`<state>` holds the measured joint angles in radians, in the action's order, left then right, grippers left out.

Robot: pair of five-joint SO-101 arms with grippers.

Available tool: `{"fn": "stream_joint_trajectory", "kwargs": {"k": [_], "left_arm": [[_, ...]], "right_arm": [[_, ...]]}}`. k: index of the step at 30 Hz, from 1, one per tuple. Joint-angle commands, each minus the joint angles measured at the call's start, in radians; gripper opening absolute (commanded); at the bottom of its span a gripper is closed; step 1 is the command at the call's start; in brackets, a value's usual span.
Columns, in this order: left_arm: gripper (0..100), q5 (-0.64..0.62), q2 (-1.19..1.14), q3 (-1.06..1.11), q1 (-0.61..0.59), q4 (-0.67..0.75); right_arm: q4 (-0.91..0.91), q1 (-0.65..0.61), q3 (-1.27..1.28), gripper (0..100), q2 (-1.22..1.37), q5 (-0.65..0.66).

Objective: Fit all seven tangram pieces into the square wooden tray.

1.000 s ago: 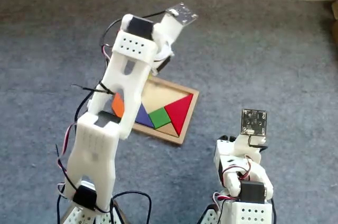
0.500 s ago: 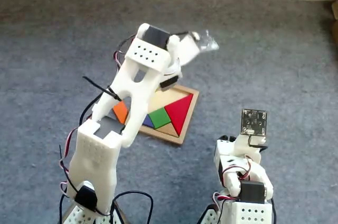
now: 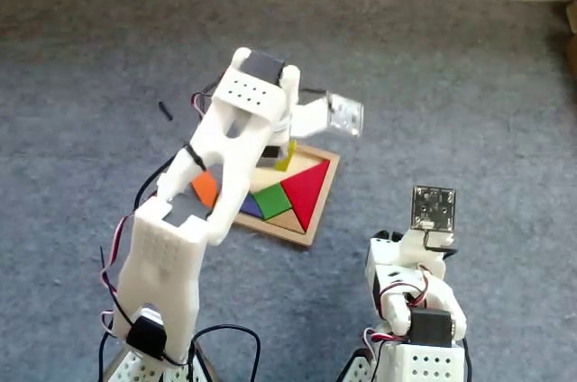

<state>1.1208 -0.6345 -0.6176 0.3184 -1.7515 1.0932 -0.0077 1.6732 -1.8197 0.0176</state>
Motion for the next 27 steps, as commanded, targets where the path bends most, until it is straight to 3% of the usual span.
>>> {"fn": "stream_joint_trajectory", "kwargs": {"k": [1, 6, 12, 27], "left_arm": [[0, 0.087, -0.039, -0.016, -0.01, -0.002], [2, 0.103, -0.091, -0.087, -0.01, -0.002], [23, 0.098, -0.102, -0.145, -0.016, 0.0], [22, 0.057, -0.094, -0.179, -0.012, 0.201]], "right_arm": [[-0.021, 0.012, 0.091, 6.6, -0.016, 0.012], [-0.022, 0.008, 0.091, 6.6, -0.016, 0.012], [-0.022, 0.008, 0.091, 6.6, -0.016, 0.012], [-0.047, 0.01, 0.091, 6.6, -0.015, 0.012]]}}
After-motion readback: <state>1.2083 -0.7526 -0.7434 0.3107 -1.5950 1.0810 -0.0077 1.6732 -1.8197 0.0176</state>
